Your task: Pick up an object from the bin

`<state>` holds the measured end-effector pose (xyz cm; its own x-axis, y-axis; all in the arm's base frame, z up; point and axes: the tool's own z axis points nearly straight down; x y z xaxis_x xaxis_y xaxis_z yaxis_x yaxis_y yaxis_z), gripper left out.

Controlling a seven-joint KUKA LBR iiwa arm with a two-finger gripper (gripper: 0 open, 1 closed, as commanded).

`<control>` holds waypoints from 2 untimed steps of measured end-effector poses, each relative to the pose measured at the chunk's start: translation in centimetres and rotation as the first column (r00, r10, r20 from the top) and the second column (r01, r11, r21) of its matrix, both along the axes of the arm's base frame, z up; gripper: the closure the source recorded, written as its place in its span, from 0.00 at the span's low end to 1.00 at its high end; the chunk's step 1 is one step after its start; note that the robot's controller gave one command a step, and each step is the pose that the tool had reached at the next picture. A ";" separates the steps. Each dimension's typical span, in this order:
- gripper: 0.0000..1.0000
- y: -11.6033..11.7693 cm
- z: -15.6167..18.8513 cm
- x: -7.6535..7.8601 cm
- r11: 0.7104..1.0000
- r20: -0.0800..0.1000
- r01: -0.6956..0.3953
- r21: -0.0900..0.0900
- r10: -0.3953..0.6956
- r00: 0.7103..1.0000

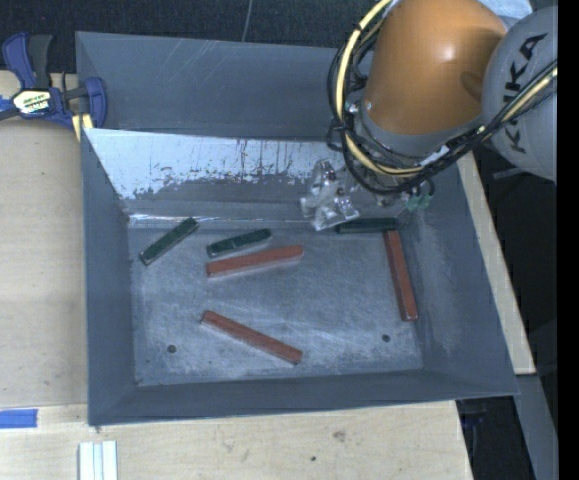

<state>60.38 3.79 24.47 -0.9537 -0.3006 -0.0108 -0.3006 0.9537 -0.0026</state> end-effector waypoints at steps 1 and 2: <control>1.00 0.0 -0.4 -0.1 1.000 -0.007 0.001 0.000 -0.001 1.000; 1.00 -0.1 -5.6 -0.6 1.000 -0.001 -0.009 0.000 0.009 1.000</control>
Offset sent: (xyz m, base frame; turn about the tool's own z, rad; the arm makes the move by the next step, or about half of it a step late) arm -0.0124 0.0000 -0.0908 -0.0190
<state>59.73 3.74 18.92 -0.9511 -0.3088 -0.0098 -0.3088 0.9511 -0.0021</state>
